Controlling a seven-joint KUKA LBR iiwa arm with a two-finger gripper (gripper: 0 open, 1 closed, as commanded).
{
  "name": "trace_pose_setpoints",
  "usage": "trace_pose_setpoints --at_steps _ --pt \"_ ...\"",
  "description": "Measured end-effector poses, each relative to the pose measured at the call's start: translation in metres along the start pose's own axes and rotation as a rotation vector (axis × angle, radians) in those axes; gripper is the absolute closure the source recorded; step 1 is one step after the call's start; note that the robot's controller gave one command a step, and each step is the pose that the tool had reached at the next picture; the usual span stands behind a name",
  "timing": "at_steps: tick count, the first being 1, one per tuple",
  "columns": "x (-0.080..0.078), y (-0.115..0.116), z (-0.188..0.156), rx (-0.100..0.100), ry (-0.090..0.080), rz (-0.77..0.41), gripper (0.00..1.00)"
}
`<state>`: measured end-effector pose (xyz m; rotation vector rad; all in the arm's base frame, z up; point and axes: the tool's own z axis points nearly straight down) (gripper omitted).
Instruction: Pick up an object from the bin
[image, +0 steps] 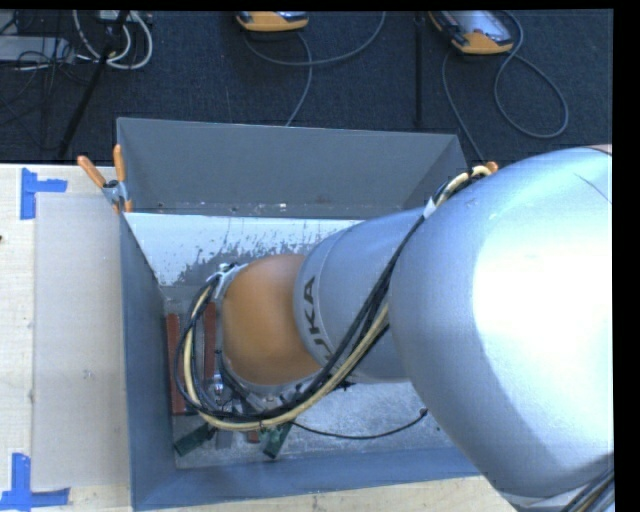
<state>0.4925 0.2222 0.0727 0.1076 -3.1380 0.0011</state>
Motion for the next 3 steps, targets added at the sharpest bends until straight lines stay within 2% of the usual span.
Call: trace_pose_setpoints --at_steps 1,2,3 --pt "0.002 0.0 0.003 0.0 0.003 0.001 0.0" --pt "0.0 0.0 0.003 -0.001 -0.003 0.003 1.0" --pt "-0.032 -0.004 -0.174 -0.003 -0.011 -0.018 1.0"
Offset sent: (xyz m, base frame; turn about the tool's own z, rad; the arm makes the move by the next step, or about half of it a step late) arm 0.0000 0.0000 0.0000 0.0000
